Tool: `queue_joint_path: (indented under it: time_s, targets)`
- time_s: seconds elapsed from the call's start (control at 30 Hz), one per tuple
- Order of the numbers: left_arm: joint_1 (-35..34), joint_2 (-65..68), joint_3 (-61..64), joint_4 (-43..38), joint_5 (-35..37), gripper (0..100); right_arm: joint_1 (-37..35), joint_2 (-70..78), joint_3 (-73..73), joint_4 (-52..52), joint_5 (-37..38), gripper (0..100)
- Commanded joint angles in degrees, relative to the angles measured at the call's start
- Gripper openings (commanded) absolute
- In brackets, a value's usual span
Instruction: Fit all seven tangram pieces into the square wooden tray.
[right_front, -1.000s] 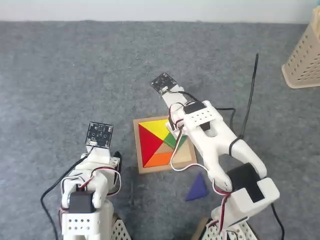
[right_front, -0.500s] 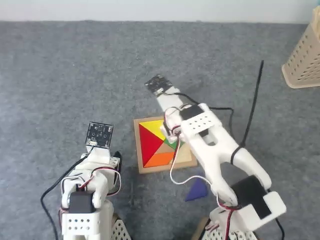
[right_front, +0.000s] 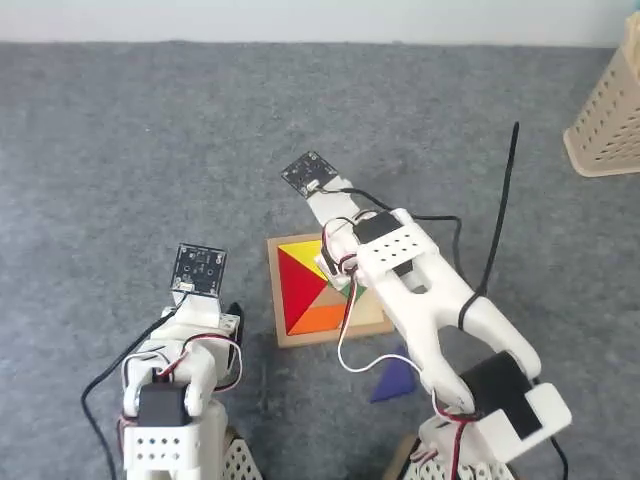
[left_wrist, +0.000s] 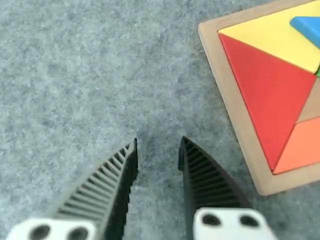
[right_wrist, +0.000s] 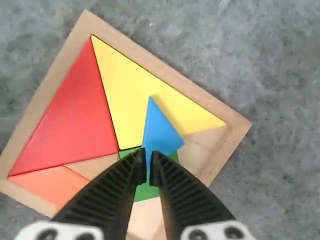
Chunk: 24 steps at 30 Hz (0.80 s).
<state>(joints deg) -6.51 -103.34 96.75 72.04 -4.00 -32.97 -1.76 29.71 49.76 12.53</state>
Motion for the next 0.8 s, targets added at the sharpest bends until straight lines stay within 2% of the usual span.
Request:
queue_joint_path:
  time_s: [0.0,0.33,0.53,0.77]
  targets:
    - [0.0,-0.9,-0.2,0.3,0.4,13,0.2,-2.3,0.3,-4.1,-0.9,0.9]
    - [0.0,-0.9,-0.2,0.3,0.4,13,3.3,4.2,0.4,-4.6,-0.4,0.7]
    - [0.0,-0.9,-0.2,0.3,0.4,13,3.1,1.9,0.4,1.4,-0.4,0.7]
    - [0.0,-0.9,-0.2,0.3,0.4,13,3.1,-1.7,1.0,3.6,-0.4,0.7]
